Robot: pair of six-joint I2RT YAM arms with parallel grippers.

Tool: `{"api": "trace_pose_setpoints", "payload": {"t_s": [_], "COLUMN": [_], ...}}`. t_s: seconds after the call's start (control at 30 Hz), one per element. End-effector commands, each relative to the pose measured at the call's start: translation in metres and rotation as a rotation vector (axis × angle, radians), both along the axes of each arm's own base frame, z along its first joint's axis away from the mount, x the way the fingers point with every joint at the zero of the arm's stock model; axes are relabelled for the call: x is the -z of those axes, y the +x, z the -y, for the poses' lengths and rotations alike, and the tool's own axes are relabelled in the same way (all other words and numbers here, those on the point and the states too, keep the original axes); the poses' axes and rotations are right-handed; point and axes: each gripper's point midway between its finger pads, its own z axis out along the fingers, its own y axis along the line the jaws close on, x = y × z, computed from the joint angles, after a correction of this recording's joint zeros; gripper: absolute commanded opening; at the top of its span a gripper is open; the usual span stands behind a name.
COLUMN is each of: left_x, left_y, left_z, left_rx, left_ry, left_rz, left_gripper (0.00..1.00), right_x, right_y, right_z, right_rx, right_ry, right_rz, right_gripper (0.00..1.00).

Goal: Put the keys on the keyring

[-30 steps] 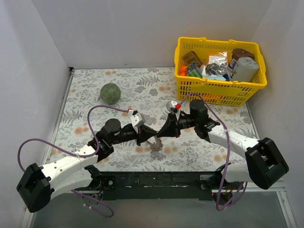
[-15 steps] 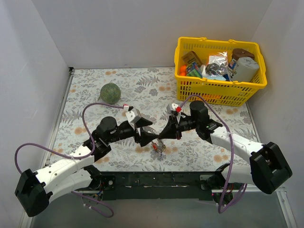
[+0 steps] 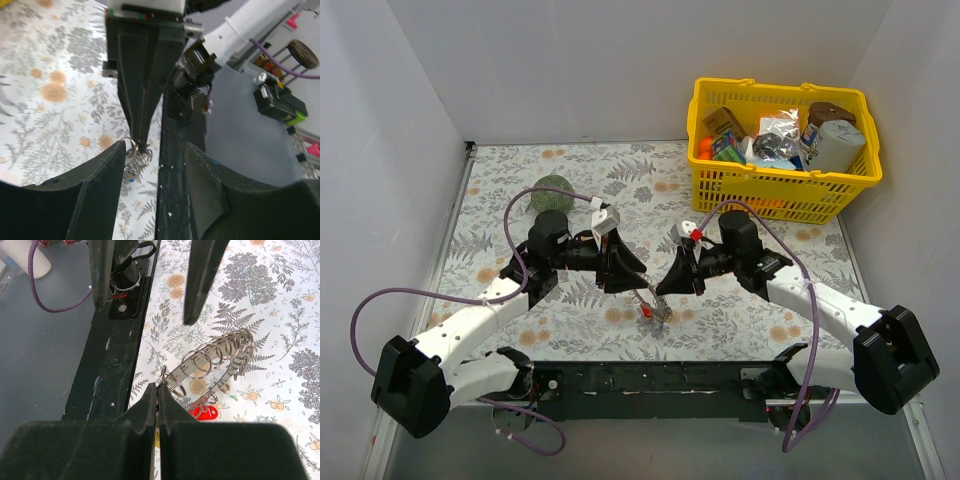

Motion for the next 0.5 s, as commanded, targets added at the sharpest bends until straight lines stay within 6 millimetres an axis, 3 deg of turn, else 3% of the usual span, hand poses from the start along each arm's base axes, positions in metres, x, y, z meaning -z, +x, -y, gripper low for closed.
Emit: {"api": "trace_pose_setpoints", "payload": {"t_s": [0.0,0.23,0.47], "left_x": [-0.014,-0.007,0.006], "left_y": [-0.024,-0.018,-0.013], "left_z": [0.000,0.009,0.017], "left_rx": [0.161,0.162,0.176], "left_ry": [-0.020,0.033,0.110], "left_rz": [-0.014,-0.010,-0.011], "left_gripper": [0.47,0.37,0.32], "right_x": [-0.030,-0.024,-0.028], "right_y": [0.000,0.015,0.012], "right_z": [-0.003,-0.002,-0.001], "right_rx": [-0.043,0.006,-0.011], "right_ry": [0.037,-0.064,-0.064], "right_rz": [0.085,0.086,0.098], "right_gripper": [0.01,0.01,0.01]}}
